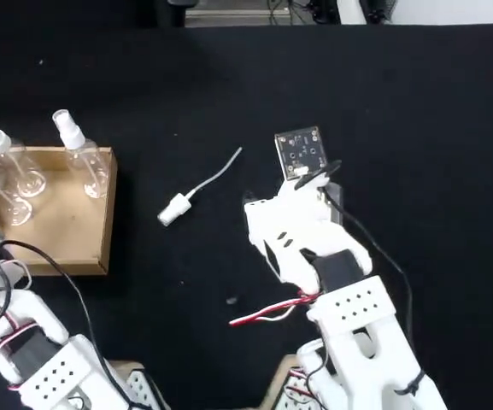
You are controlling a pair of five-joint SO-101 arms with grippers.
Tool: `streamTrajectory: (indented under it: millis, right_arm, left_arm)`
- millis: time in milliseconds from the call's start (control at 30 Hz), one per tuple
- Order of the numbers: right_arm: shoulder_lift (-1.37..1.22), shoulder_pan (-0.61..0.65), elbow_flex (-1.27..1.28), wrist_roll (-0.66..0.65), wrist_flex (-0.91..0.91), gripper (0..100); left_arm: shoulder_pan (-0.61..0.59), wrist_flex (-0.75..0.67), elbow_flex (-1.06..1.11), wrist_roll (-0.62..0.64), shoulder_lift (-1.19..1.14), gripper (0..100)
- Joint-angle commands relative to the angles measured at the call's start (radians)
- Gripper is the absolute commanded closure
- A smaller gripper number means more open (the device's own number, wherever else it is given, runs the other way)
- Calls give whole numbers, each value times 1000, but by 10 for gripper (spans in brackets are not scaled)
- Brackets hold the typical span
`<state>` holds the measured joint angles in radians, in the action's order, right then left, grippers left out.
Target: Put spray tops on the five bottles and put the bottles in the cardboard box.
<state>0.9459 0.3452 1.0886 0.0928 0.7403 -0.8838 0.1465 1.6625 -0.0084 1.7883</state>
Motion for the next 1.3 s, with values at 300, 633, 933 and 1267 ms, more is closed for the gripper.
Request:
streamTrajectory:
  millis: [300, 633, 933, 1267]
  right_arm:
    - [19, 6, 5, 3, -31, 832]
    - [19, 8, 7, 3, -26, 832]
    - [19, 8, 7, 3, -25, 832]
    - [19, 8, 7, 3, -25, 832]
  left_arm:
    - [73, -130, 42, -20, -80, 971]
    - [91, -236, 44, -28, -199, 971]
    - [91, -382, 7, -29, -450, 971]
    - [91, -494, -1, -29, -621, 971]
